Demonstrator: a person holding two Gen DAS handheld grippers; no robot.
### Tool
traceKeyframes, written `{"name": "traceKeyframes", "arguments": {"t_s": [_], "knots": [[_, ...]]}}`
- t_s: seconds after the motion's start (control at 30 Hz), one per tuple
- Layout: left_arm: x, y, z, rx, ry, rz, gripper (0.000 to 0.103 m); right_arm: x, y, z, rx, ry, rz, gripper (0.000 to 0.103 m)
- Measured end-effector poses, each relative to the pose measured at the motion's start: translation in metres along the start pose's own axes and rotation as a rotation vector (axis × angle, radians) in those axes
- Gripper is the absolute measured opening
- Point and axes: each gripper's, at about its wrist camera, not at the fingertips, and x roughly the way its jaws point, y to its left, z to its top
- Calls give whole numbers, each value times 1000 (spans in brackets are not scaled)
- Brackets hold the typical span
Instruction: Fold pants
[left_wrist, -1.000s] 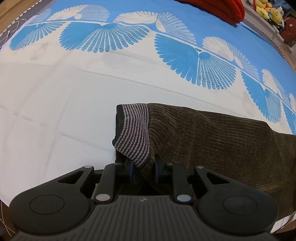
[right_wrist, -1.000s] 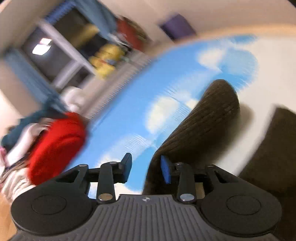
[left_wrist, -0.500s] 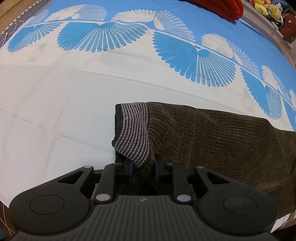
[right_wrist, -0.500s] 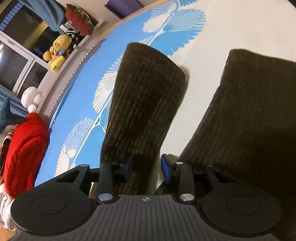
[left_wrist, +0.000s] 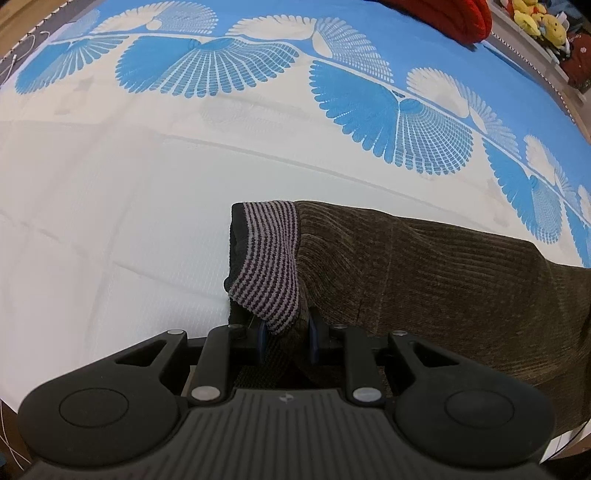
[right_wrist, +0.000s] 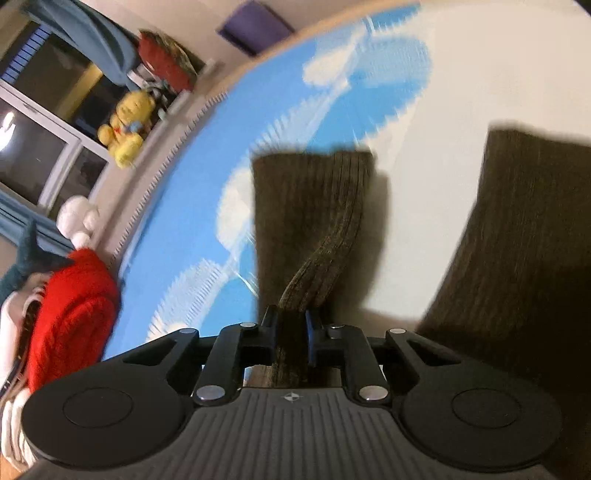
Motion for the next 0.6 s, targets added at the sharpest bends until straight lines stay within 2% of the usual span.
{"name": "traceKeyframes", "arguments": {"t_s": [0.17,0.3,0.37,0.4,0.47,0.53,0.57,0.6], "knots": [[-14,1,-7,-13,-42,-31,22,-64,9,25,-51,-109,9,12],[-46,11,-17,-55,-134,-139,21,-144,-1,41,-58,-235,41,11],[-56,13,-27,-33,-135,-150,21,-176,-9,39,-75,-265,12,11],[-55,15,-32,-16,-112,-142,21,-187,-17,38,-83,-255,-33,11],[-47,18,-39,20,-32,-125,21,-191,-40,36,-86,-154,-173,11],[-34,15,-43,82,43,-85,21,-172,-77,31,-46,42,-361,12],[-29,14,-45,103,74,-80,21,-162,-99,29,12,138,-410,12],[-24,14,-46,114,94,-75,23,-155,-120,29,97,206,-414,12]]}}
